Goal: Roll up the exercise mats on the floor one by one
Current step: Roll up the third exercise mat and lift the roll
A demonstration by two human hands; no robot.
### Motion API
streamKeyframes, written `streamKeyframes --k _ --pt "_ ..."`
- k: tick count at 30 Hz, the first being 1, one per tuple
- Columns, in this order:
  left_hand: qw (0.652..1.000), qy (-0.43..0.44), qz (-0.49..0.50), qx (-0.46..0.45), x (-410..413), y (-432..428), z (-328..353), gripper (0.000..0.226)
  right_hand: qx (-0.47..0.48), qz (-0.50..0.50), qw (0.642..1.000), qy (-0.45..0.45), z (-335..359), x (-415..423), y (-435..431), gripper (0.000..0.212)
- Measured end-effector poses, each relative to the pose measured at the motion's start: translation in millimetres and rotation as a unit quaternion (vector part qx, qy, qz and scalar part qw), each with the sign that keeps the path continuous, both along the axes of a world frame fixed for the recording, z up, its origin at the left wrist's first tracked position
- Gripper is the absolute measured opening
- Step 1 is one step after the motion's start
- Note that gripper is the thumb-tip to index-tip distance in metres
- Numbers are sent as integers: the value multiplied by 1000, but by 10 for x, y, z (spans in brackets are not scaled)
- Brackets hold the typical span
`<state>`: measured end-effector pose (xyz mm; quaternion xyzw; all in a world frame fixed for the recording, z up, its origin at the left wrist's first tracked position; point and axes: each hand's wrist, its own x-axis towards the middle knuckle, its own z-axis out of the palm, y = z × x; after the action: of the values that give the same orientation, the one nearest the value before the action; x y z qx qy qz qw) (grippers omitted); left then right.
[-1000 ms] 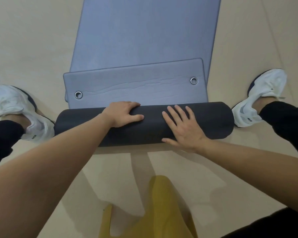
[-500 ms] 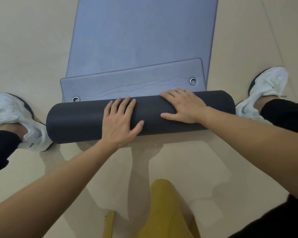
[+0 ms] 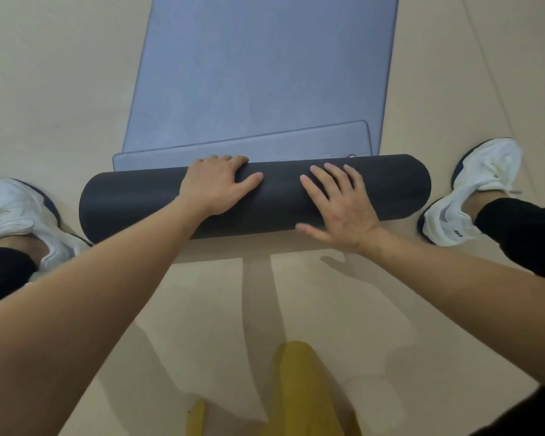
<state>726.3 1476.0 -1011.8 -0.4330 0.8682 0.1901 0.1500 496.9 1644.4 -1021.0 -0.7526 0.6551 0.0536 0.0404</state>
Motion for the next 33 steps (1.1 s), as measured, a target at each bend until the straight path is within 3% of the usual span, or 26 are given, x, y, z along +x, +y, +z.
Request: streamKeyframes --k 3,8,10,15,19,21,25,30,33 --pt "1000 14 19 7 -82 -218 -20 62 66 -13 996 54 -33 8 -66 102" --pt "978 122 2 -168 -90 -195 40 48 84 -17 995 42 9 -151 -459 105" --pt "969 145 -4 -199 -54 -48 85 45 86 -13 996 13 5 -258 -653 105" --pt "980 73 0 -183 -10 441 -9 84 143 -30 986 -75 64 -465 -1181 100" --pt "986 10 -14 -163 -25 434 -179 109 184 -57 977 -88 77 -559 -1341 100" --pt "986 -6 -16 -165 -64 353 -220 118 148 -96 980 -93 65 -572 -1267 95" --pt "984 -19 -17 -179 -158 141 -219 125 -14 -210 971 -112 -26 -790 -857 88" --pt "983 0 -17 -184 -274 -162 -167 125 -76 -362 918 -144 -183 -1185 -403 97" --pt "983 12 -19 -184 -333 -321 -115 127 -66 -415 868 -263 -244 -1269 -309 102"
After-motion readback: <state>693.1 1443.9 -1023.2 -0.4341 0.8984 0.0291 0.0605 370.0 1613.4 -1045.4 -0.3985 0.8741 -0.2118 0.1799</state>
